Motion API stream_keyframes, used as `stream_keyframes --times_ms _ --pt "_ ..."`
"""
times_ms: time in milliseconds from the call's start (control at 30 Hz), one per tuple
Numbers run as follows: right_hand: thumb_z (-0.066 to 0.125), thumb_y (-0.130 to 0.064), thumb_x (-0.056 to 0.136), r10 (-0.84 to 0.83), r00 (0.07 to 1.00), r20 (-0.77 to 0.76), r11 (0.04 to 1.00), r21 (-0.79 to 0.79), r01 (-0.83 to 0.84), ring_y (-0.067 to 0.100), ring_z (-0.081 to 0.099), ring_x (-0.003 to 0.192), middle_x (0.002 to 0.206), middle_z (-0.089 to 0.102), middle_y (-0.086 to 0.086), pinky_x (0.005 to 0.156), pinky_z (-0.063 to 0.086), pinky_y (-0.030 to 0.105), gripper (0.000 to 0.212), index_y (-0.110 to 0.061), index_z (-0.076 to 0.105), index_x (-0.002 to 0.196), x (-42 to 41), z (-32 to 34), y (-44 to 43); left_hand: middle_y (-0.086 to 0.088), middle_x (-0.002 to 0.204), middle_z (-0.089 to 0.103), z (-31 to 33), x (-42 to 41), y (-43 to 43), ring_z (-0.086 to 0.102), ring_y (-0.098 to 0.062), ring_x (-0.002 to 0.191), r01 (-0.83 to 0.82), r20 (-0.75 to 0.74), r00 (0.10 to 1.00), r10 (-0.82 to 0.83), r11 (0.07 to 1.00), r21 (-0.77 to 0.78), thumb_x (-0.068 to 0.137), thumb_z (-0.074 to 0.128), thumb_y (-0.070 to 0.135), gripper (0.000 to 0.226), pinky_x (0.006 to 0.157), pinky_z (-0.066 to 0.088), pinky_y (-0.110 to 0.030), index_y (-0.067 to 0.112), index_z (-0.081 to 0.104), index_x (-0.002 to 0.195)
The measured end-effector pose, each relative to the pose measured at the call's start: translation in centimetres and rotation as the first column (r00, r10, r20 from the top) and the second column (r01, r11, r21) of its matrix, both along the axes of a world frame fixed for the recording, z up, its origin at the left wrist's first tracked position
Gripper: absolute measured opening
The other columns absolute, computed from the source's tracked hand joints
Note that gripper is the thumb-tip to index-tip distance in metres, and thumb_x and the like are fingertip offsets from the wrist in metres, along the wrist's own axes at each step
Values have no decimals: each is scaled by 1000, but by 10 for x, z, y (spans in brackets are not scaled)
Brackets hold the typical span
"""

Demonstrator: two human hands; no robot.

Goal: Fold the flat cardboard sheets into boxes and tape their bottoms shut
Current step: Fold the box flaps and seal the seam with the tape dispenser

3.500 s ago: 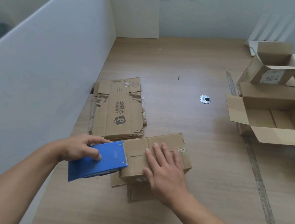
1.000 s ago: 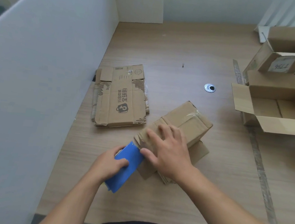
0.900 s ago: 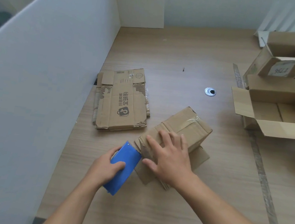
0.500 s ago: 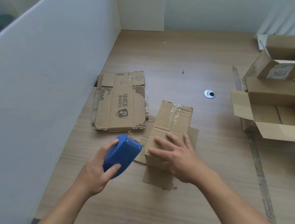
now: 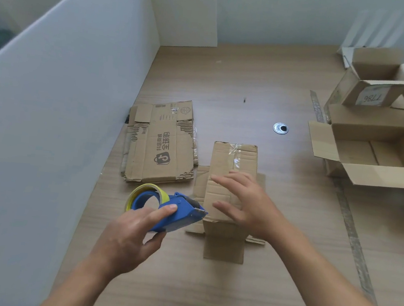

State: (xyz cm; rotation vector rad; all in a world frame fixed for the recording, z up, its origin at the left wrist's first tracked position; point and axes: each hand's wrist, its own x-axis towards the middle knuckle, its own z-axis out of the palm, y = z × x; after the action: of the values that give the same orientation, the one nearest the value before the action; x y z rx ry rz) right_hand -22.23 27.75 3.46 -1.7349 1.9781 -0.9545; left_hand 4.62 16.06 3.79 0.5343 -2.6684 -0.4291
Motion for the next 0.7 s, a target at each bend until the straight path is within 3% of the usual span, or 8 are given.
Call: stream_keyframes --times_ms 67,200,300,467,700 --pt "59 -47 88 25 997 72 1000 5 -26 15 38 132 132 58 -3 107 17 8 53 -29 55 138 6 2 -5 13 85 54 3 -2 0 49 -14 65 39 10 999 -39 999 -3 86 60 28 56 54 46 -30 31 46 140" --pt "61 -43 88 55 991 118 998 -32 -52 18 42 132 125 62 -4 108 30 25 35 -26 70 117 16 -6 -11 9 79 55 7 -3 0 48 -16 61 67 22 997 -68 997 29 85 61 28 58 52 47 -33 31 46 140" --pt "62 -40 88 30 988 151 998 -66 -20 16 47 127 118 64 -6 103 33 25 23 -20 72 91 23 -10 -11 8 78 59 13 -3 2 46 -12 63 60 44 997 -63 996 71 82 61 31 62 56 43 -25 33 44 142" --pt "67 -28 89 -7 989 148 998 -64 17 18 43 130 122 62 -3 106 32 29 14 -15 71 85 21 -13 -8 10 82 66 17 -5 3 48 -8 67 26 89 995 -39 988 150 78 60 35 66 60 38 -16 39 43 142" --pt "66 -34 89 -57 990 128 995 -72 67 6 33 128 124 50 -11 104 18 11 18 -18 72 81 15 -13 -4 16 97 70 21 -7 -1 54 -5 75 -1 131 991 -24 983 186 74 59 40 78 61 38 -9 59 31 144"
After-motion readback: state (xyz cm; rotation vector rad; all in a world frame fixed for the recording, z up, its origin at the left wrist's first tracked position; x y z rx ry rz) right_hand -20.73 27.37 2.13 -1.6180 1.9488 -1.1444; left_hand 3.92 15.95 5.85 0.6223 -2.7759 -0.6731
